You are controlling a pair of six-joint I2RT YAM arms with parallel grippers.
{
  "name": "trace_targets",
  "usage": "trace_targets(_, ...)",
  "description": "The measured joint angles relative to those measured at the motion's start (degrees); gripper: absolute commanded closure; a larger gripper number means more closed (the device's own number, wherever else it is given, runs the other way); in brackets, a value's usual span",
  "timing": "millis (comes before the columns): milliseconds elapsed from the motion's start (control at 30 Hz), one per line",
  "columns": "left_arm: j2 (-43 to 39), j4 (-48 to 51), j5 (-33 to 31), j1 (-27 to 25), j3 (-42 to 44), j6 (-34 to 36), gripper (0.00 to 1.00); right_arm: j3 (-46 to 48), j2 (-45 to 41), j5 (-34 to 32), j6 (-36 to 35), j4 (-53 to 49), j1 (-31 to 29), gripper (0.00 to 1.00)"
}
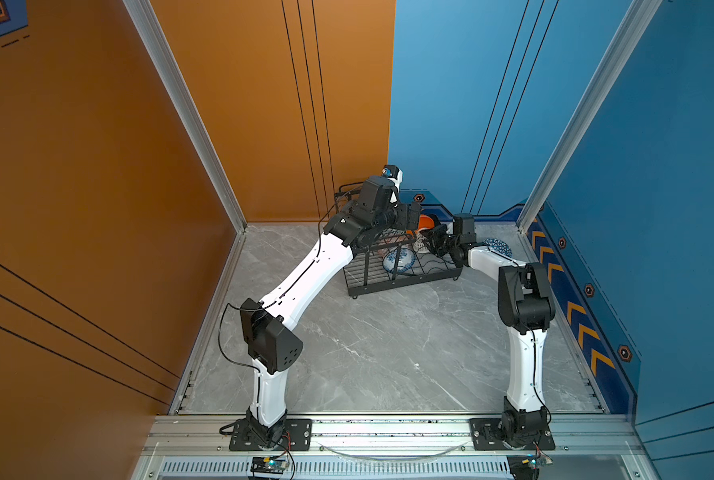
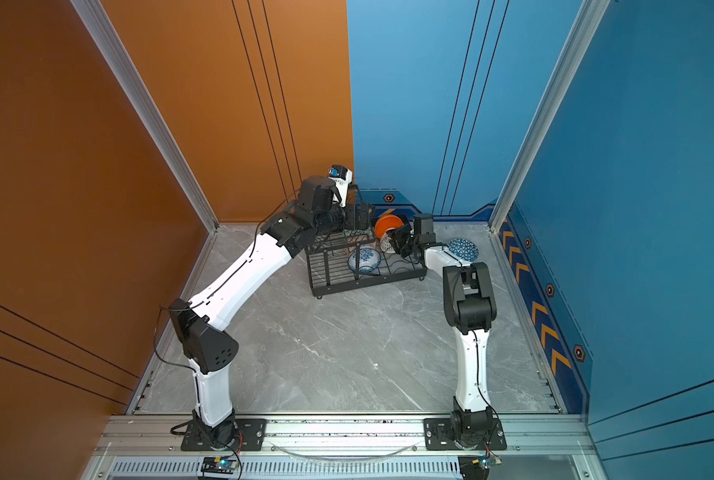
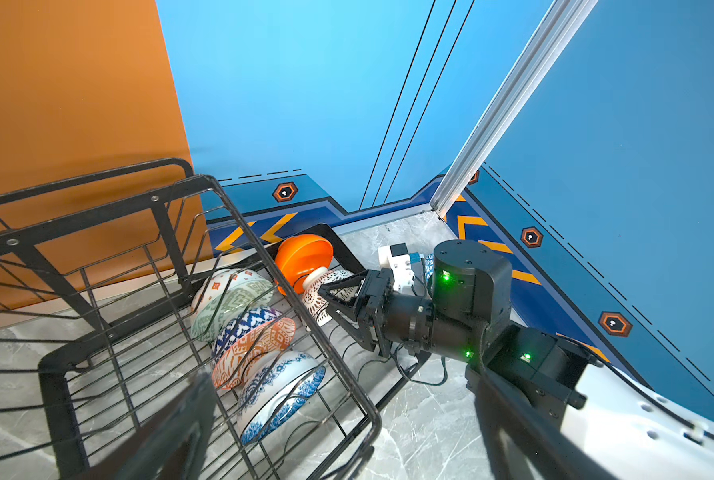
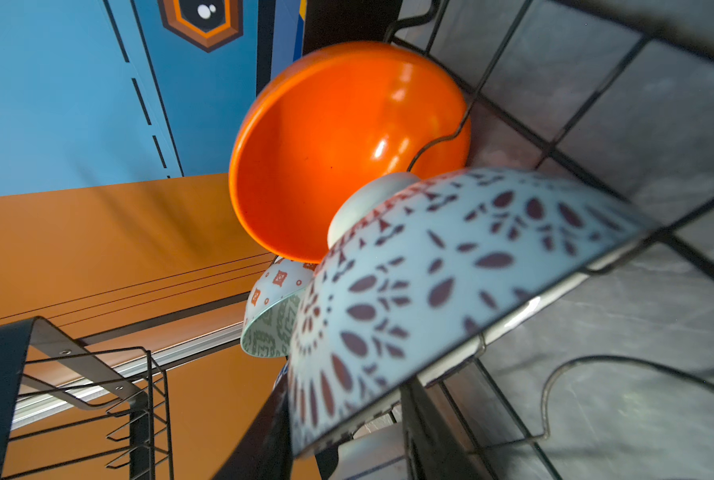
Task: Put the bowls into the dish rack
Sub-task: 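Open right gripper and move it over the blue triangle bowl on the table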
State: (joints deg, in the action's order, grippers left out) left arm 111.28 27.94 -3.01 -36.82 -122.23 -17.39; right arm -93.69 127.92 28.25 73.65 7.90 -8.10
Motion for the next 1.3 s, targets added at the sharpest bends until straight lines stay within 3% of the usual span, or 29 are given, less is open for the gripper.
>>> trace_targets(400,-0.6,0.1,0.0,0.0,0.4,0.4,0.02,0.0,-1.7,0.0,-0.4,-0.3,0.5,0.44)
trace_targets(567,-0.6,0.1,0.0,0.0,0.4,0.4,0.02,0.3,-4.1,0.0,-0.9,-0.5,0.6,0.24)
trace_targets(833,-1.2,0.2,-0.4,0.0,1.3,0.4,0.02,1.7,-8.3,0.0,-1.5,-1.1,1.3,0.00)
trace_targets(1067,-1.4,0.2,-1.0,0.0,1.3,2.1,0.02,1.9,-12.3,-0.1,-3.3,-4.1,3.5,0.00)
trace_targets(1300,-1.3,0.2,-1.4,-0.3,-0.9,7.0,0.02,-4.0,-14.1,-2.4,-11.5,-17.8,7.8,0.00)
